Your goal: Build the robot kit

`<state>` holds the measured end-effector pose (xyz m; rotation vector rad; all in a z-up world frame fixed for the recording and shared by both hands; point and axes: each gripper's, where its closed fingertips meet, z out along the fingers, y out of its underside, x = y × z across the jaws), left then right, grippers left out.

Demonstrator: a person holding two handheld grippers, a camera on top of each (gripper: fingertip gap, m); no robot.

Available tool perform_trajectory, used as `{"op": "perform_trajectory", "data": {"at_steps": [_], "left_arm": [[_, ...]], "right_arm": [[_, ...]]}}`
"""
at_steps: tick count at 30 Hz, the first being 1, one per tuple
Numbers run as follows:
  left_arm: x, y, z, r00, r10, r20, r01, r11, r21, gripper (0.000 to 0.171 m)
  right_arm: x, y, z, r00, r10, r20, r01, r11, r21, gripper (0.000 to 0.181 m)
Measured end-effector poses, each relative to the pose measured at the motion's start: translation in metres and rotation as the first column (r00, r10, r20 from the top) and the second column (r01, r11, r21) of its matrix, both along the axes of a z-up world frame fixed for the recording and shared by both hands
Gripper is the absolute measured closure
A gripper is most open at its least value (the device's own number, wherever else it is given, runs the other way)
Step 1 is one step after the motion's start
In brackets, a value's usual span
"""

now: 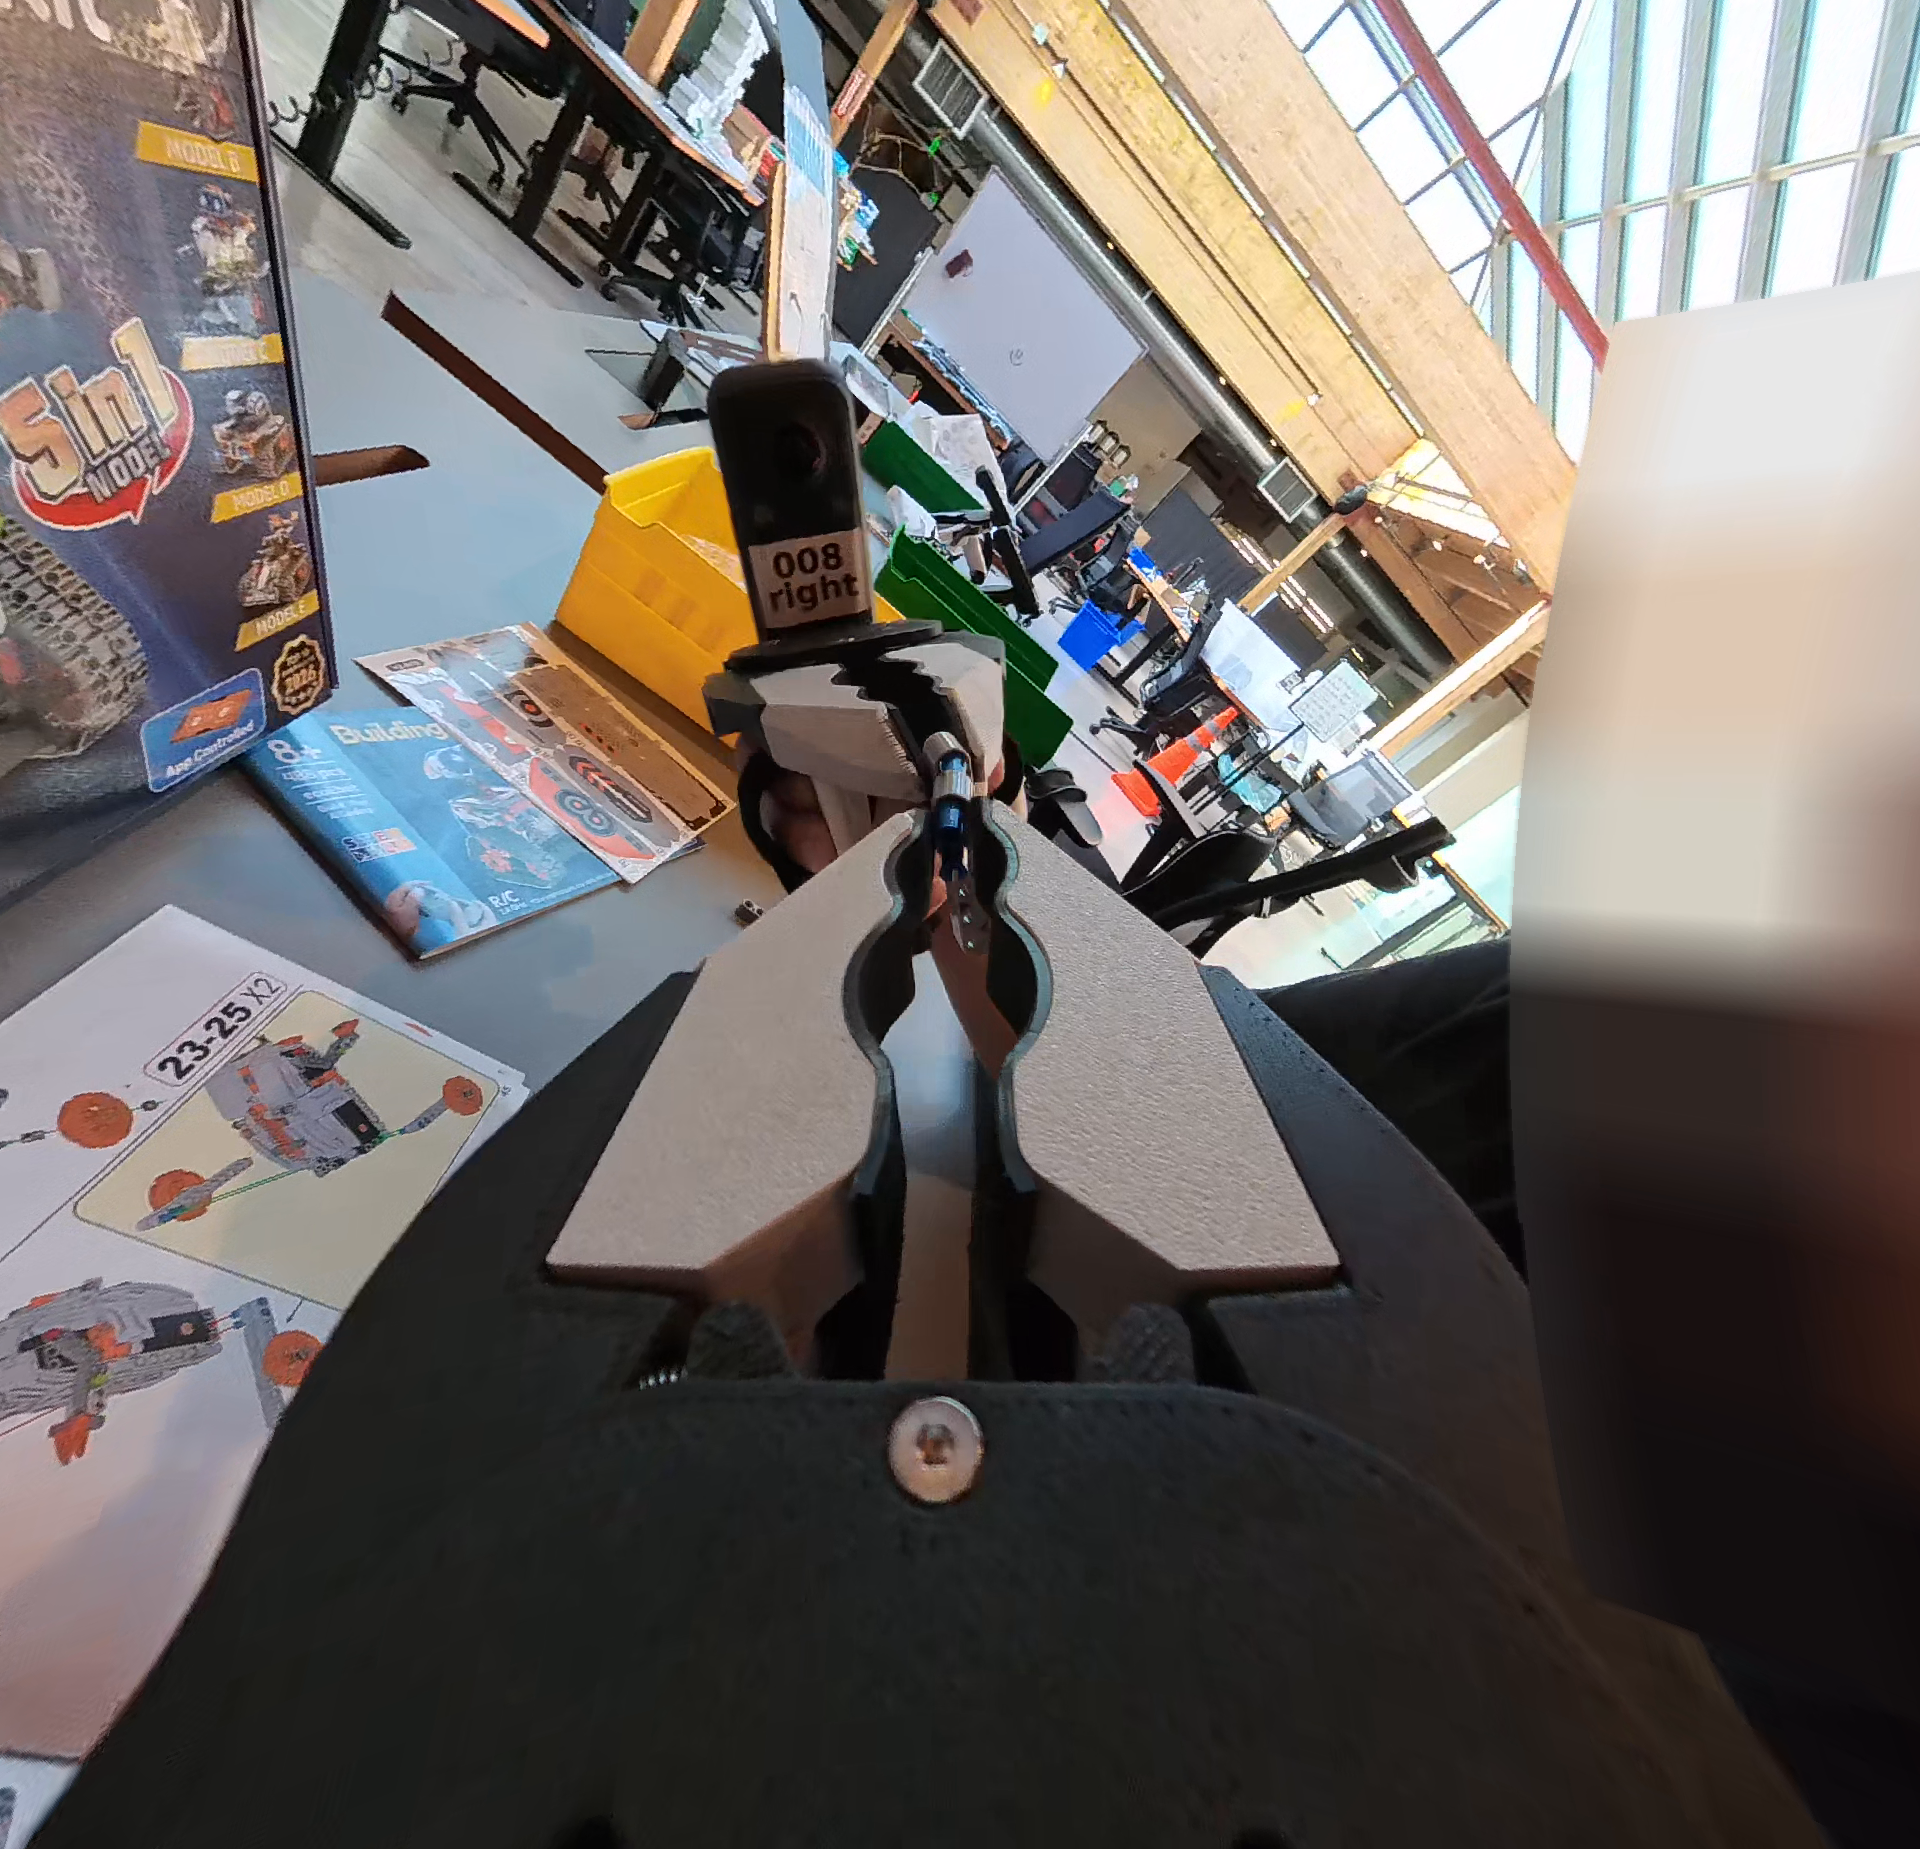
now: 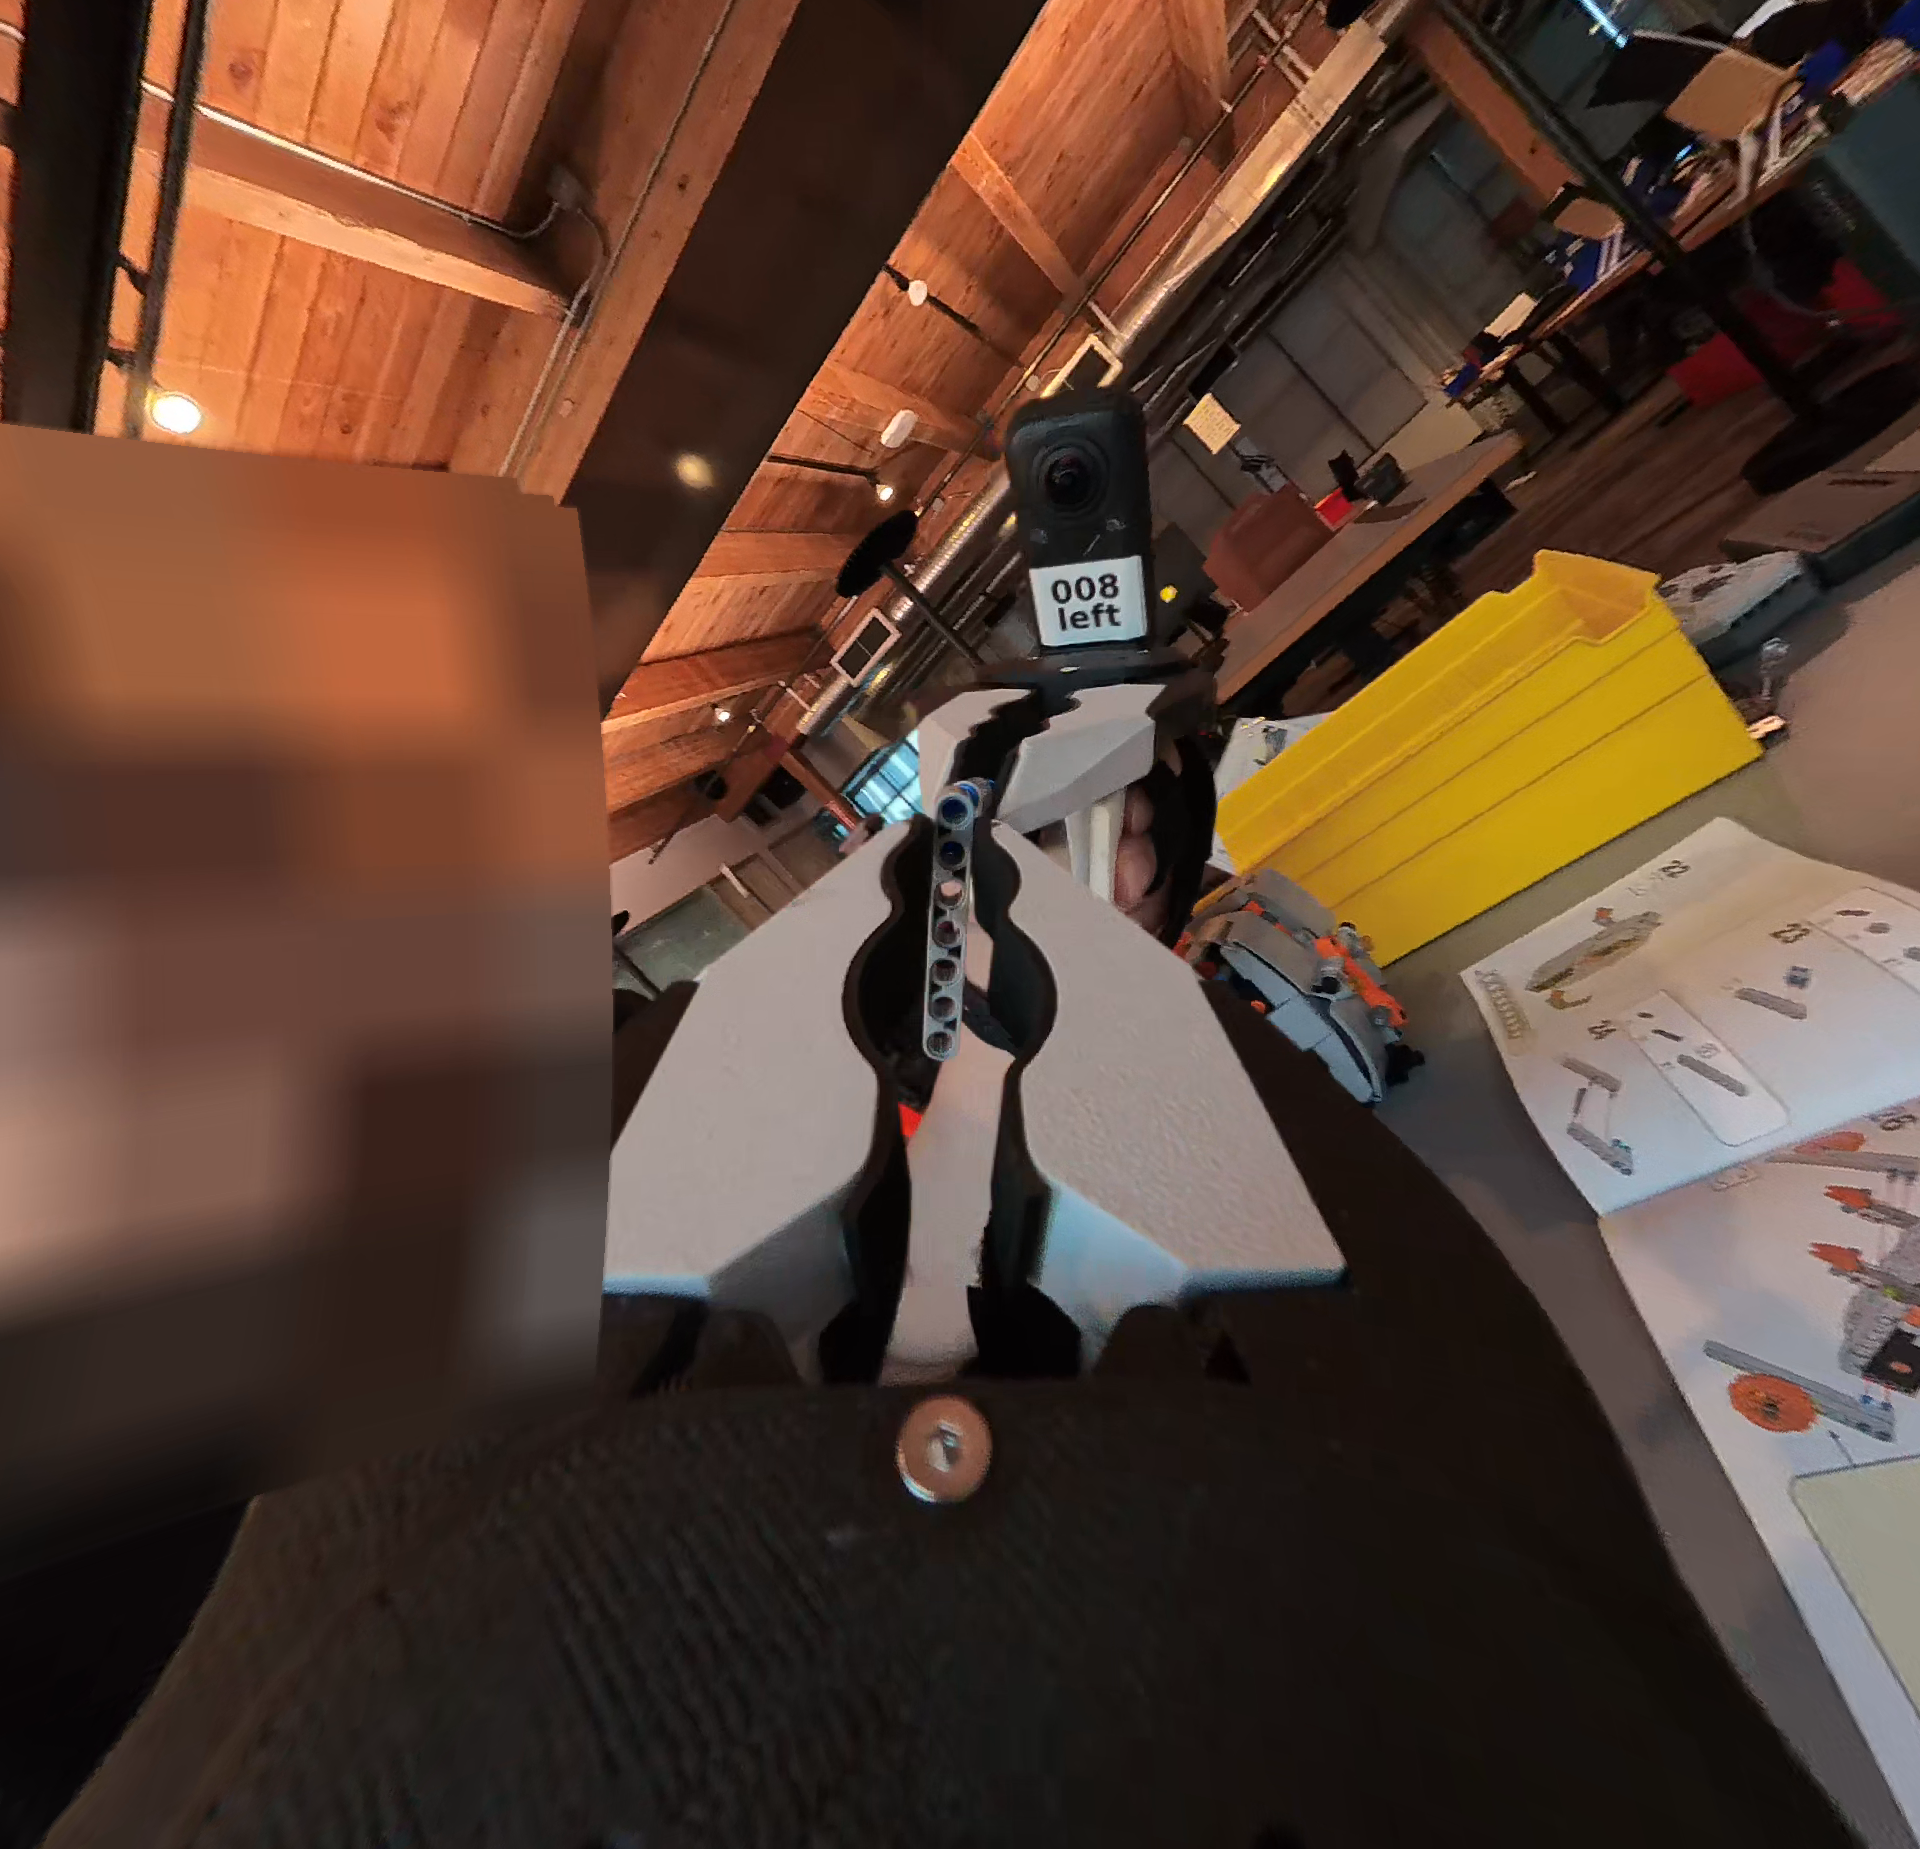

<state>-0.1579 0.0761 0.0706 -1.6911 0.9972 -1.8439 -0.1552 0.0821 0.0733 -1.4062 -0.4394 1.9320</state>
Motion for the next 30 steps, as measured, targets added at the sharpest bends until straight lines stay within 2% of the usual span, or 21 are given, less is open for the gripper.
{"op": "perform_trajectory", "data": {"at_steps": [1, 3, 9, 15, 18, 20, 24, 27, 30], "left_arm": [[0.000, 0.001, -0.002, 1.000, 0.011, -0.014, -0.010, 1.000, 0.005, 0.167], [0.000, 0.006, -0.004, 0.997, 0.057, -0.044, -0.055, 0.998, 0.037, 0.167], [0.003, 0.009, -0.002, 0.990, 0.127, -0.067, -0.118, 0.986, 0.121, 0.166], [0.001, 0.007, 0.012, 0.992, 0.130, 0.001, -0.129, 0.986, 0.106, 0.167], [-0.005, 0.008, 0.021, 0.986, 0.169, 0.018, -0.170, 0.977, 0.128, 0.167], [-0.012, 0.012, 0.029, 0.973, 0.229, 0.026, -0.230, 0.957, 0.177, 0.166], [-0.014, -0.007, 0.057, 0.964, 0.242, 0.109, -0.262, 0.938, 0.227, 0.167], [-0.008, -0.020, 0.076, 0.946, 0.283, 0.159, -0.320, 0.899, 0.301, 0.167], [0.007, -0.055, 0.093, 0.951, 0.218, 0.220, -0.282, 0.904, 0.321, 0.166]], "right_arm": [[0.000, 0.001, -0.001, 0.999, -0.023, 0.038, 0.022, 1.000, 0.013, 0.177], [0.000, 0.006, -0.005, 0.984, -0.122, 0.131, 0.112, 0.990, 0.081, 0.177], [0.003, 0.009, -0.001, 0.940, -0.254, 0.228, 0.213, 0.959, 0.190, 0.177], [0.003, 0.006, 0.013, 0.952, -0.249, 0.177, 0.217, 0.959, 0.181, 0.177], [0.011, -0.001, 0.030, 0.929, -0.317, 0.192, 0.272, 0.935, 0.228, 0.177], [0.018, -0.001, 0.030, 0.860, -0.432, 0.270, 0.362, 0.892, 0.271, 0.177], [0.037, -0.022, 0.000, 0.641, -0.594, 0.486, 0.481, 0.805, 0.349, 0.177], [0.056, -0.063, -0.023, 0.491, -0.667, 0.560, 0.562, 0.734, 0.382, 0.176], [0.083, -0.120, -0.029, 0.335, -0.747, 0.575, 0.635, 0.629, 0.448, 0.176]]}}
